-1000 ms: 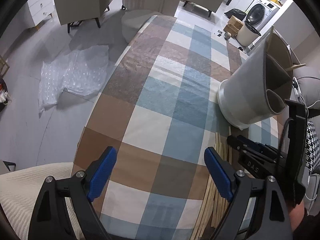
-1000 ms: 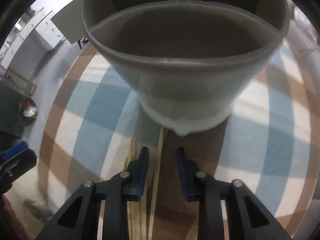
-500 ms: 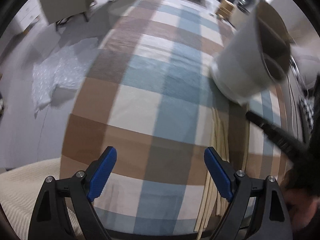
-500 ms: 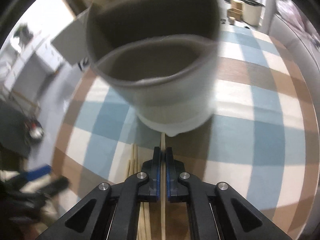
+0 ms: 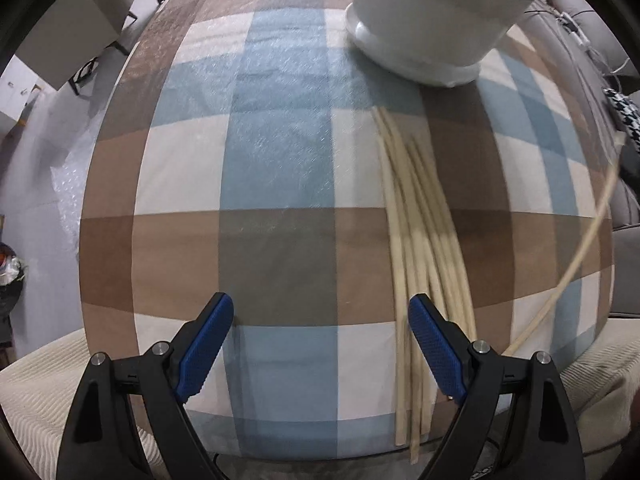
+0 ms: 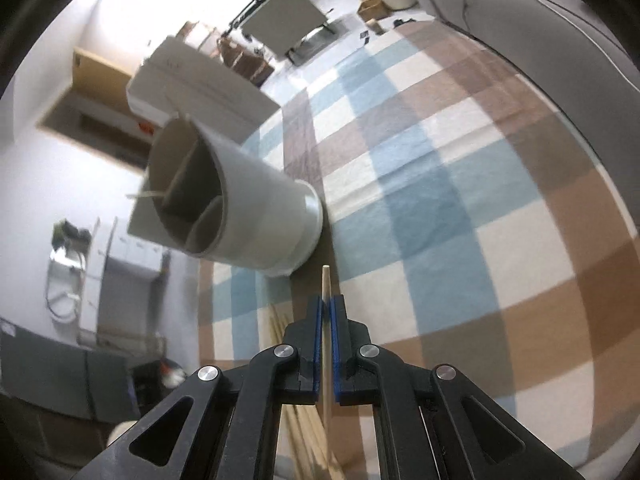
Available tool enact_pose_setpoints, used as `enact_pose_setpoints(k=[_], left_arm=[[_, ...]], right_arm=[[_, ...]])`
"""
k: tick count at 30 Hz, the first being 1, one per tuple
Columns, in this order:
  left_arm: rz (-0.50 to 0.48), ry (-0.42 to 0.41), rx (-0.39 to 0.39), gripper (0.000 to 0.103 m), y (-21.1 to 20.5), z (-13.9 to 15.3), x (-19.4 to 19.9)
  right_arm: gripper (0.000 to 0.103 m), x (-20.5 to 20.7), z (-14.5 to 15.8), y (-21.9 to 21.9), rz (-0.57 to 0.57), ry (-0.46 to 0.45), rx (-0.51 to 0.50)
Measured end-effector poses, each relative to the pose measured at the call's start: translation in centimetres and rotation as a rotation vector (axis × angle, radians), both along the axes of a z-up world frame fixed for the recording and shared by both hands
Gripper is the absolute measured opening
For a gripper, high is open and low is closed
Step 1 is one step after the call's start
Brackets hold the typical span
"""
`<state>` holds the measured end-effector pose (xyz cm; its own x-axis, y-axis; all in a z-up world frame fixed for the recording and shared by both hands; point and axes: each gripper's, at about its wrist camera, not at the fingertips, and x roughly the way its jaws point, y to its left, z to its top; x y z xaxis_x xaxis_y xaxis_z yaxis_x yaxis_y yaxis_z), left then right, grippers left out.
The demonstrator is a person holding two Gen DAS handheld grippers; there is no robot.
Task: Organize utensils
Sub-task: 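Close the right tool on another chopstick while the left tool grasps one too, then lift both held chopsticks and carry them above the white holder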
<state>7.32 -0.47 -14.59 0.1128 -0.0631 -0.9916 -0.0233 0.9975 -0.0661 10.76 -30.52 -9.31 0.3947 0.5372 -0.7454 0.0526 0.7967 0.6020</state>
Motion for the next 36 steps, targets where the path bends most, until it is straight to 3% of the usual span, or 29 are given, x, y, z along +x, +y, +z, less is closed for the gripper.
enact_pose_setpoints(k=[9, 16, 18, 20, 24, 30, 31, 36], left_arm=[[0.010, 0.030, 0.045, 0.087, -0.1, -0.2, 0.1], [0.017, 0.010, 0.089, 0.085, 0.2, 0.0, 1.7], [0.023, -0.002, 0.084, 0.080, 0.2, 0.0, 2.4], [0.023, -0.009, 0.067, 0.065, -0.3, -0.2, 3.1], [-0.002, -0.024, 0.078, 0.051, -1.1, 0.1, 4.5], [-0.045, -0.004, 0.076, 0.015, -2.3, 0.1, 5.1], [-0.040, -0.001, 0.058, 0.004, -2.2, 0.1, 5.2], [-0.052, -0.024, 0.087, 0.001, -3.1, 0.2, 4.5]], right_arm=[[0.003, -1.9, 2.8, -1.2, 0.014, -0.083, 0.014], [0.003, -1.9, 2.9, -1.8, 0.015, -0.104, 0.025], [0.003, -1.9, 3.0, -1.8, 0.020, -0.113, 0.029], [0.003, -1.8, 3.1, -1.6, 0.033, -0.123, 0.018], [0.003, -1.5, 2.9, -1.6, 0.030, -0.121, 0.021], [0.003, -1.0, 3.0, -1.4, 0.028, -0.135, 0.019], [0.003, -1.0, 3.1, -1.4, 0.030, -0.138, 0.017], [0.003, -1.1, 3.2, -1.1, 0.040, -0.148, -0.001]])
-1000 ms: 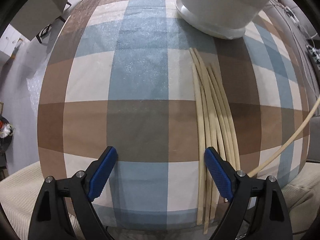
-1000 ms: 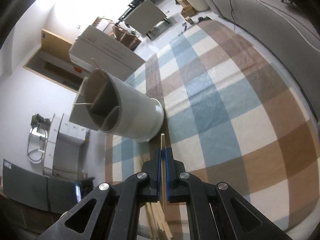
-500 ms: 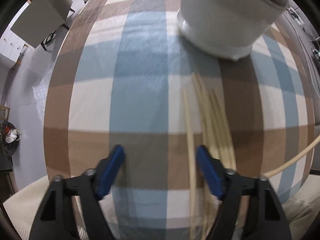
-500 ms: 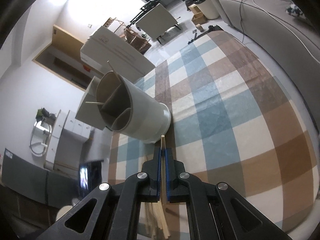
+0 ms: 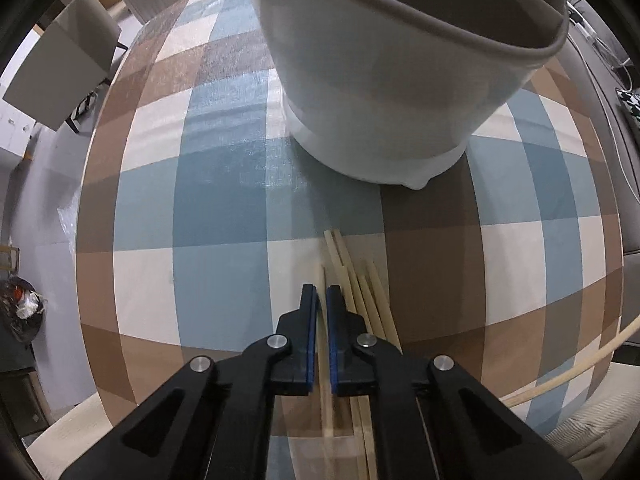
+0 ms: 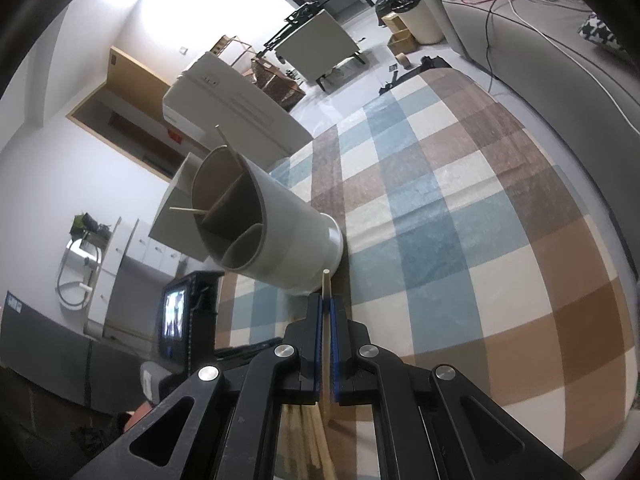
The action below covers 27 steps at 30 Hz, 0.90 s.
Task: Organize utensils
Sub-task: 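Lift both held chopsticks and carry them above the white holder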
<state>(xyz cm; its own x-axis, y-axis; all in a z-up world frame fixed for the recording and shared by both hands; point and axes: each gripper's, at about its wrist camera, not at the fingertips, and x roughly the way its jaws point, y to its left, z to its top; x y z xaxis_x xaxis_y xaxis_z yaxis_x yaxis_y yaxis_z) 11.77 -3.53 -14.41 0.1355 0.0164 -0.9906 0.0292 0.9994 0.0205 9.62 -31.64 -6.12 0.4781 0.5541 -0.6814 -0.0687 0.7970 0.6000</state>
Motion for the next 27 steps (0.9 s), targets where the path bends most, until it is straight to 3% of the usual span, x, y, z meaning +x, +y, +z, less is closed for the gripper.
enact_pose_setpoints(k=[5, 11, 14, 22, 27], left_arm=[[0.060, -0.077, -0.039, 0.001, 1.5, 2.1, -1.4], [0.138, -0.306, -0.142, 0.001, 4.2, 7.9, -4.7], [0.149, -0.371, -0.165, 0.001, 4.3, 9.9, -6.1], [0.117, -0.425, -0.214, 0.000, 4.2, 11.8, -4.8], [0.093, -0.427, -0.211, 0.000, 4.5, 12.3, -5.4]], right_arm=[[0.003, -0.5, 0.6, 0.3, 0.011, -0.026, -0.008], [0.003, -1.6, 2.4, 2.2, 0.070, -0.113, -0.082], [0.003, -2.4, 3.3, 3.5, 0.110, -0.165, -0.125], [0.003, -3.9, 4.4, 5.4, 0.140, -0.225, -0.242], [0.003, -4.2, 4.7, 5.3, 0.114, -0.228, -0.227]])
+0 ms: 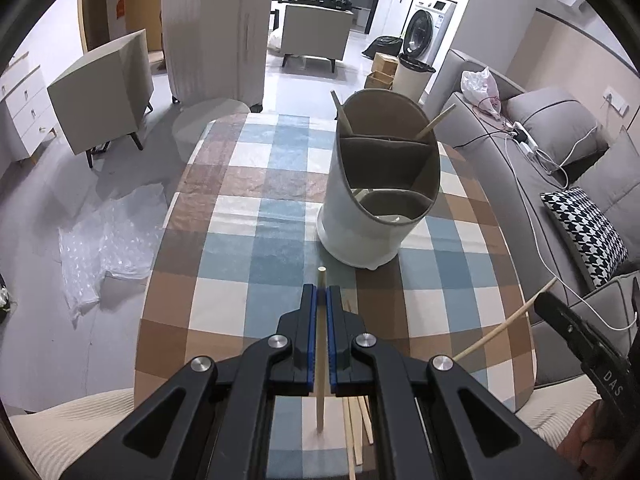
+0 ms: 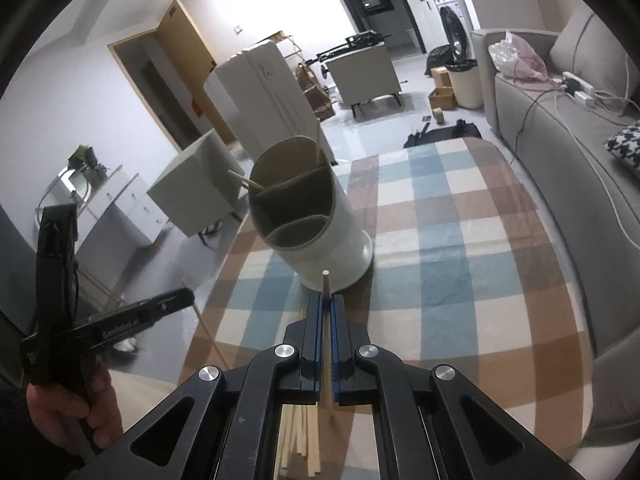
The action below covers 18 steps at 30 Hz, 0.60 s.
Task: Organize utensils
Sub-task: 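Lift both held chopsticks and carry them above the white holder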
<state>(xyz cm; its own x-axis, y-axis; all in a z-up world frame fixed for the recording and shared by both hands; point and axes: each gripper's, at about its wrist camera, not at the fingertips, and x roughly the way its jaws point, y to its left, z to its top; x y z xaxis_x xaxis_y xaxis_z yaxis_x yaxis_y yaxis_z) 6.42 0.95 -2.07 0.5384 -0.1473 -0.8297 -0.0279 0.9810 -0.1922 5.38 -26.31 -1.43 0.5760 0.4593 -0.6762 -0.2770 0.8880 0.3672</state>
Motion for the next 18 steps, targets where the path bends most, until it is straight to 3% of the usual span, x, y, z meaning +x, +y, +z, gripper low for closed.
enact_pose_setpoints(k=[12, 18], left_arm=[[-0.047, -0.078, -0.053, 0.000, 0.8, 4.1, 0.8], [-0.055, -0.156, -0.137, 0.000, 1.5, 8.9, 2.7]], right_arm=[[0.003, -0.3, 3.9, 1.3, 0.015, -0.095, 0.013], [0.003, 2.2, 8.3, 1.8, 0.033, -0.170, -0.005]])
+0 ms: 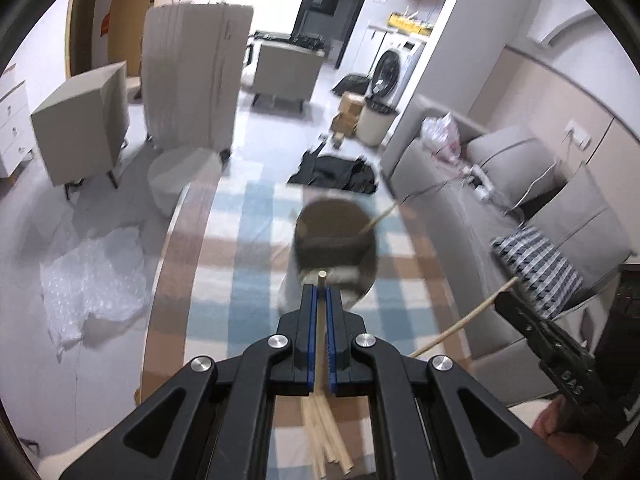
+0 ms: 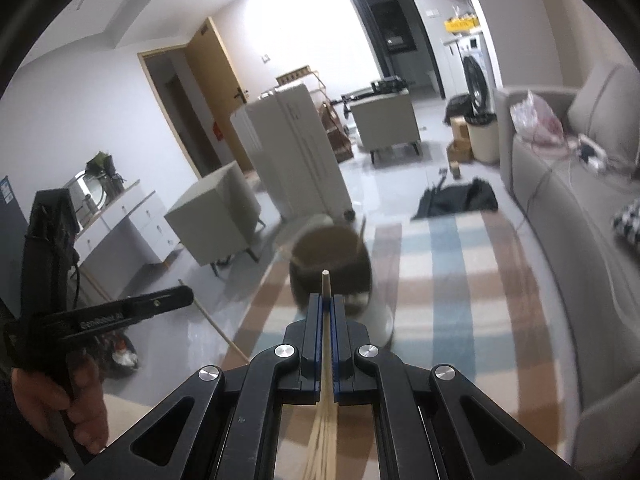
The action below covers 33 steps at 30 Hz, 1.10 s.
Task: Organize utensils
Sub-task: 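Lift both held chopsticks and carry them above the white holder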
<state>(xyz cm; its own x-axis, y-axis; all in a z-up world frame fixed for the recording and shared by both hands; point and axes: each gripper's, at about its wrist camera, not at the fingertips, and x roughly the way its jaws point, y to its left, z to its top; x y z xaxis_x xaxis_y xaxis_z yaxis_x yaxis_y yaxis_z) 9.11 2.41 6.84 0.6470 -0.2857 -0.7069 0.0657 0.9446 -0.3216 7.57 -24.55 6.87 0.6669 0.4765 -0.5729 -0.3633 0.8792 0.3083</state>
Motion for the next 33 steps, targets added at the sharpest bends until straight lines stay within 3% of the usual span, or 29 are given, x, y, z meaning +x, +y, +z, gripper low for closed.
enact_pose_setpoints(k=[10, 16, 25, 33], left_arm=[[0.050, -0.096, -0.092, 0.000, 1.9, 6.4, 4.7], [0.083, -0.123, -0.104, 0.000, 2.9, 6.9, 7.6], [0.113, -0.081, -0.142, 0.000, 3.7, 3.7, 10.5], [0.123, -0.014, -0.174, 0.000, 3.7, 0.6, 12.2]], right_arm=[[0.003, 6.1, 8.5, 3.1, 0.083, -0.101, -0.055], [0.003, 10.0, 10.5, 6.0, 0.150, -0.129, -0.103], [0.003, 13.9, 8.4, 9.5, 0.266, -0.126, -0.208], [0.003, 16.1, 4.1, 11.4, 0.316, -0.081, -0.289]])
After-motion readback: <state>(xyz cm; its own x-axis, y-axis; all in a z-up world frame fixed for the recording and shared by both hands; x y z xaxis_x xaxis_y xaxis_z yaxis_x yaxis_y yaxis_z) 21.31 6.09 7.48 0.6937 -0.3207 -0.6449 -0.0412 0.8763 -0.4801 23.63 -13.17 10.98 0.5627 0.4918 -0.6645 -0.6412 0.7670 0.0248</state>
